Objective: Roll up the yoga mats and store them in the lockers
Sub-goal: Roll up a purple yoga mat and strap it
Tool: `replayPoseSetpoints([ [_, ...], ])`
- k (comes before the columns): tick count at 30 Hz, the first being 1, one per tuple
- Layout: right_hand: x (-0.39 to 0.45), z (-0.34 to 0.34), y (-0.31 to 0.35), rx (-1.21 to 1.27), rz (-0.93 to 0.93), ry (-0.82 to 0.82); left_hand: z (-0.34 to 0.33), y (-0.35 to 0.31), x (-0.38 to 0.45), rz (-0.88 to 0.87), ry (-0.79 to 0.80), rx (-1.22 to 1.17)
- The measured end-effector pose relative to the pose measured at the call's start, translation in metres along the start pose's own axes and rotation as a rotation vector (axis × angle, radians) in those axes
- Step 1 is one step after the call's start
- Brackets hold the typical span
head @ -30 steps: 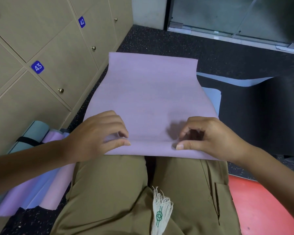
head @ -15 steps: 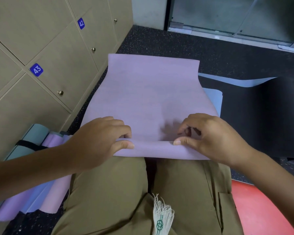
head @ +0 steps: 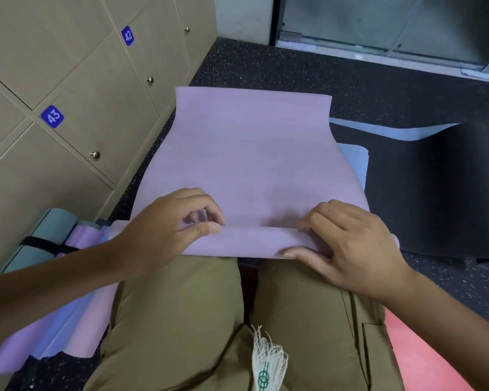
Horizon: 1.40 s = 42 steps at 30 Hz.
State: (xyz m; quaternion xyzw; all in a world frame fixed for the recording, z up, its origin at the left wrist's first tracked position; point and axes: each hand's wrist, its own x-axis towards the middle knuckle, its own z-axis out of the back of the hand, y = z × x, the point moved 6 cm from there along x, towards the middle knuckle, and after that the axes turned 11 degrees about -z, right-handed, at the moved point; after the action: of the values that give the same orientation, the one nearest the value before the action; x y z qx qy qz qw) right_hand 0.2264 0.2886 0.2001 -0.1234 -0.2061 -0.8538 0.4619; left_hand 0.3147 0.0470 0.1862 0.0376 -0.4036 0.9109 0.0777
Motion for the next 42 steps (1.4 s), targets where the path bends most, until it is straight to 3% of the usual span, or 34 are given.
replayPoseSetpoints([
  [5,0.018,-0.006,-0.018,0.158,-0.176,0.192,0.002,0.001,0.007,-0.090,0.013,0.113],
  [11,0.028,-0.014,-0.032,0.381,-0.321,0.346,-0.005,-0.008,0.006,-0.351,0.072,0.403],
  [14,0.029,-0.012,-0.033,0.346,-0.306,0.300,-0.003,-0.012,0.008,-0.410,0.039,0.510],
  [19,0.024,-0.004,-0.020,0.078,-0.125,0.042,-0.010,-0.021,0.006,-0.396,0.033,0.680],
  [21,0.015,-0.006,-0.012,-0.006,-0.093,-0.053,-0.012,-0.018,0.004,-0.324,0.032,0.668],
  [24,0.005,-0.012,-0.012,-0.032,-0.104,-0.059,-0.012,-0.013,0.005,-0.227,0.017,0.595],
  [29,0.015,-0.015,-0.023,-0.012,-0.165,0.063,-0.010,0.002,0.019,-0.055,0.071,0.418],
  [34,0.034,-0.017,-0.039,0.151,-0.389,0.288,-0.002,0.016,0.035,0.039,0.172,0.212],
  [39,0.050,-0.022,-0.048,0.362,-0.535,0.468,0.010,0.011,0.044,0.048,-0.038,0.071],
  [42,0.056,-0.025,-0.052,0.464,-0.583,0.525,0.012,-0.003,0.043,-0.007,-0.164,0.138],
])
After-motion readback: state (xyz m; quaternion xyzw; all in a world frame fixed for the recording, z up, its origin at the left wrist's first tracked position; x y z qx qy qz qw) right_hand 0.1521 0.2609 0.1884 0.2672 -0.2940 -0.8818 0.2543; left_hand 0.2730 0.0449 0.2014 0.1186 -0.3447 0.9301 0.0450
